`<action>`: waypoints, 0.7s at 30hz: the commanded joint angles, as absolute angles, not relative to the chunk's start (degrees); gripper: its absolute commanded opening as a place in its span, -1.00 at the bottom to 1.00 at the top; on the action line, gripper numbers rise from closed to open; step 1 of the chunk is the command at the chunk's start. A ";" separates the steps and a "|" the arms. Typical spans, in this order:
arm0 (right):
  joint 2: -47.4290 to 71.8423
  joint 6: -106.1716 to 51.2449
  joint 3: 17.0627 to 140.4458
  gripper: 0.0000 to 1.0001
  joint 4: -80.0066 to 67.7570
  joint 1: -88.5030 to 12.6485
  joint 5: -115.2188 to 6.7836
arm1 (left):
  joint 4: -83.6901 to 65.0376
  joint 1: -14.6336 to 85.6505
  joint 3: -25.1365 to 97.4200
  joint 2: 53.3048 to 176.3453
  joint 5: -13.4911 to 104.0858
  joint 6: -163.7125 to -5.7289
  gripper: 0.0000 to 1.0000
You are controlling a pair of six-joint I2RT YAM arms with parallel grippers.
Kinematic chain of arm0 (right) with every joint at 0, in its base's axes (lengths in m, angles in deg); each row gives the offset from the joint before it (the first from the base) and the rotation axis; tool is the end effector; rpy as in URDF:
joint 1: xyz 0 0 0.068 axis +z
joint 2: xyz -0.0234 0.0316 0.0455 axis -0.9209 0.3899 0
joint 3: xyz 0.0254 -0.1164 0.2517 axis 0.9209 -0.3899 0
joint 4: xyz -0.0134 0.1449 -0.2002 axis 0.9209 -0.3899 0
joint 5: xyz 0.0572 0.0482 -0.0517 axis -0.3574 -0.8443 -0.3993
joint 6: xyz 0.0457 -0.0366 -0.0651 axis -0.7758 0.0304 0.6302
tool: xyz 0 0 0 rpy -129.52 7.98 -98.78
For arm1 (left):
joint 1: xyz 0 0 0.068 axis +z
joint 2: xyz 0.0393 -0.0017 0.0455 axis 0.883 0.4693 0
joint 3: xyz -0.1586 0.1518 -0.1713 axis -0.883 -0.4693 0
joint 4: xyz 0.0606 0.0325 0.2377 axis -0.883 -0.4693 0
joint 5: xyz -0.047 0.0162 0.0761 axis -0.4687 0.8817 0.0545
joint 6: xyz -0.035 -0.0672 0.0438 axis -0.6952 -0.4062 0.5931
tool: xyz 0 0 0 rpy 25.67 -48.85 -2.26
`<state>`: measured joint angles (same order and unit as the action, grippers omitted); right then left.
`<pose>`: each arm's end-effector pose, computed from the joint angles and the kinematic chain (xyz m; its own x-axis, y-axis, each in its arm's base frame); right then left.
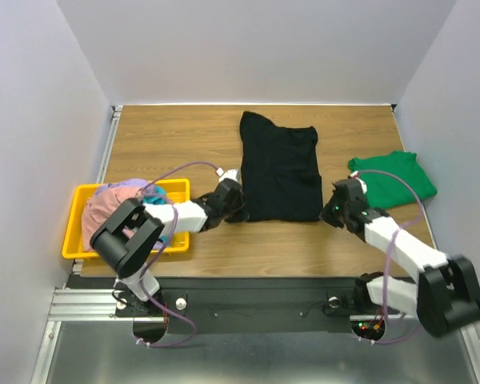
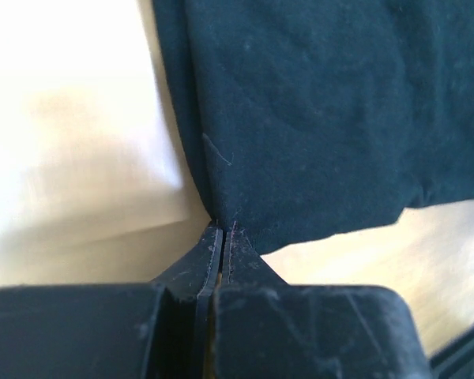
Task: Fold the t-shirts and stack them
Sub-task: Fold the tshirt
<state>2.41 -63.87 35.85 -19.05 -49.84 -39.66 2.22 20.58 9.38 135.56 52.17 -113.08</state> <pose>0.2353 0.0632 0.1535 -0.7019 0.4943 -0.5129 0.3535 0.8668 0.3516 0.2700 -0.2409 0.1503 -0.7806 -0.1670 -0.6023 0.2281 0.8211 -0.5232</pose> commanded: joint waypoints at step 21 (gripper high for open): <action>-31.53 -62.75 50.84 -0.99 -42.12 -50.00 -40.34 | -21.88 0.84 11.68 99.27 66.88 -119.46 -1.00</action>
